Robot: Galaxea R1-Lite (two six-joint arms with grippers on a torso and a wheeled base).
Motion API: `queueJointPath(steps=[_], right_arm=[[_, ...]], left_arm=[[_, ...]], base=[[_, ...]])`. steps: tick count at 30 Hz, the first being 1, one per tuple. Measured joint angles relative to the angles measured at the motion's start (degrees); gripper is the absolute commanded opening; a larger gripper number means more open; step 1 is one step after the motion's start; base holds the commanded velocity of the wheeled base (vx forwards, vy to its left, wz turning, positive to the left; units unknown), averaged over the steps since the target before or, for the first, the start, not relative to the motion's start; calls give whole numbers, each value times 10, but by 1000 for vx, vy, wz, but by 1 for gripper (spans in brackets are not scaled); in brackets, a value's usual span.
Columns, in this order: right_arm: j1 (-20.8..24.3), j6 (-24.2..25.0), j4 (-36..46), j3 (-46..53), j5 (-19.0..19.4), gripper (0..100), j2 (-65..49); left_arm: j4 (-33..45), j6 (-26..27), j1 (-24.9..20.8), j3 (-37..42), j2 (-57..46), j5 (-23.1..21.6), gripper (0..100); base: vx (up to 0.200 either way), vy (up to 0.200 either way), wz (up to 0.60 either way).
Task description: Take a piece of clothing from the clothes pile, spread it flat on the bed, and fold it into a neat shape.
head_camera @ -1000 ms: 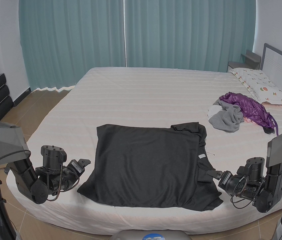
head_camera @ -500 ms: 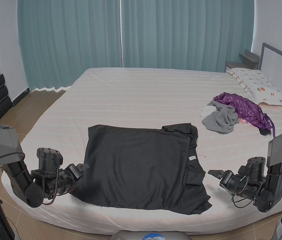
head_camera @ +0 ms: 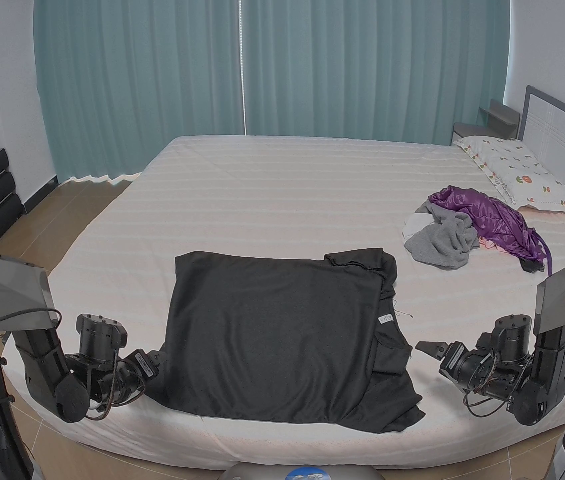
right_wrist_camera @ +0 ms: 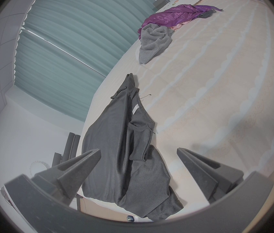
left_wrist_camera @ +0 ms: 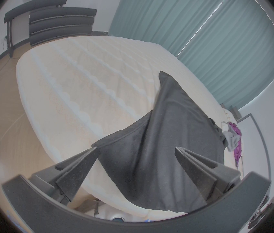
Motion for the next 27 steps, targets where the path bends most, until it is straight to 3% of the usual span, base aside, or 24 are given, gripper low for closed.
queueJointPath(steps=[16,27], right_arm=[[0,0,0,0,0,100,2],[0,0,0,0,0,100,2]], left_arm=[[-1,33,3,-5,51,46,100],[4,45,12,0,55,48,100]], base=[[0,0,0],[0,0,0]])
